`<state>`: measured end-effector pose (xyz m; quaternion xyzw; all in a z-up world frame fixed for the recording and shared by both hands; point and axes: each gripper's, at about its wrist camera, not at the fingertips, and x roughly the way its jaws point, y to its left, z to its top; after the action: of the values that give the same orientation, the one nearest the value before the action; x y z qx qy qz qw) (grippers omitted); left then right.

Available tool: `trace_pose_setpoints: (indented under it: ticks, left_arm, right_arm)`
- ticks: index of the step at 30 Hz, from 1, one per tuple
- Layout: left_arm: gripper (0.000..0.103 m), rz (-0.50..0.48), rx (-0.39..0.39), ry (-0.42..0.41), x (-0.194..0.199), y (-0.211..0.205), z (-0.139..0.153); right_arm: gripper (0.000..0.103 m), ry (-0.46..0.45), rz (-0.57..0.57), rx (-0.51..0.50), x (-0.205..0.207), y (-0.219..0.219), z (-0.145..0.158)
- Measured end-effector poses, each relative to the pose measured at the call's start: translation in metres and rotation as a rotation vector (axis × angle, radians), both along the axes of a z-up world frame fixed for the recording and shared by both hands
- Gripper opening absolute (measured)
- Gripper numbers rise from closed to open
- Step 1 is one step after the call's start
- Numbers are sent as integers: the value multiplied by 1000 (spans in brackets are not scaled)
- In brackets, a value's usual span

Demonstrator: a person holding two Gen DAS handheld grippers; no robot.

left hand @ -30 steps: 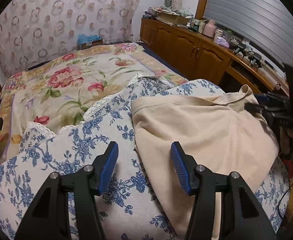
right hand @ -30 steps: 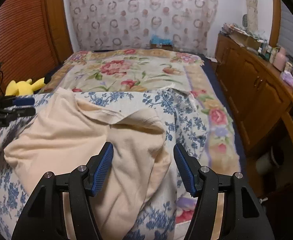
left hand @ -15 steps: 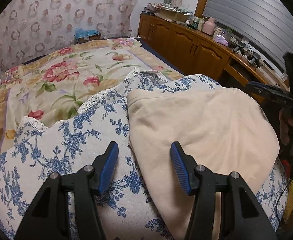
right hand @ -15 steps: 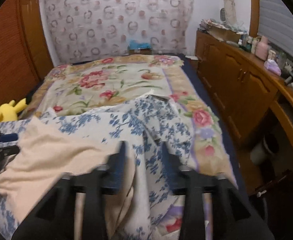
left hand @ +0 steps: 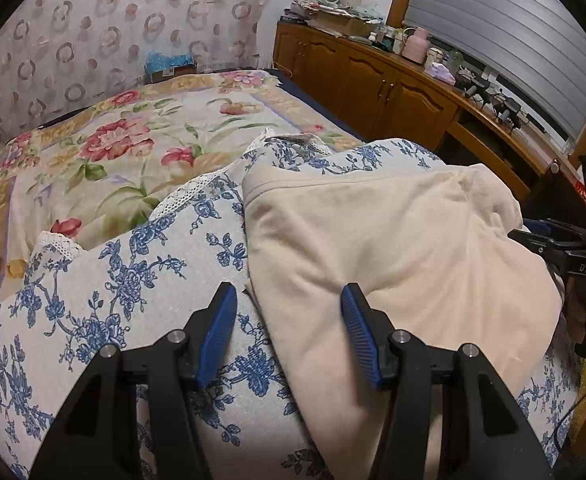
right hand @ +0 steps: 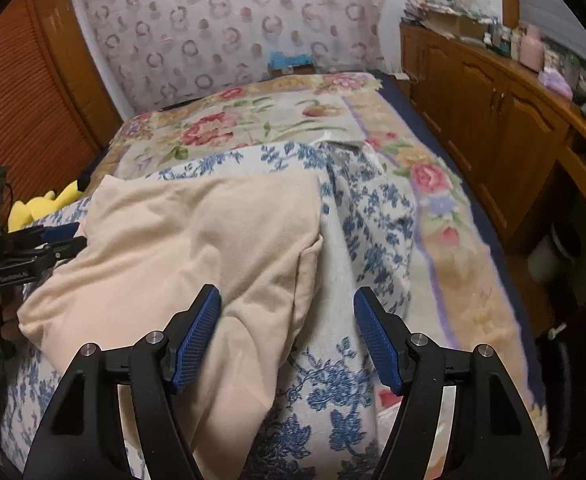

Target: Fold small clothes

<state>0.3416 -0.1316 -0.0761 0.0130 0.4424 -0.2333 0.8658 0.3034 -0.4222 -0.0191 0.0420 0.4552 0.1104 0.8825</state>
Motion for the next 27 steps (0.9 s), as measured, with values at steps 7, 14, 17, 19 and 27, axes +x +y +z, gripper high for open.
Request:
trace_pose_setpoints:
  ticks: [7,14,17,19,27]
  left_arm:
    - [50,-15,-3,-3,1,-2,0]
    - [38,-5,-33,17,5,-3,1]
    - [27,-7,-56,44,8,-3,1]
    - [19,-13,-77,57,9,-4,1]
    - [9,-23,-144,-1,-8,0,21]
  right_arm:
    - [71,-14,13,57,-1,3,6]
    - [73,15,41,57,1,12,-5]
    - [66,18,99,49,3,21,-6]
    - [65,16,111,55,4,23,-7]
    - [23,26,190,91,10,28,-5]
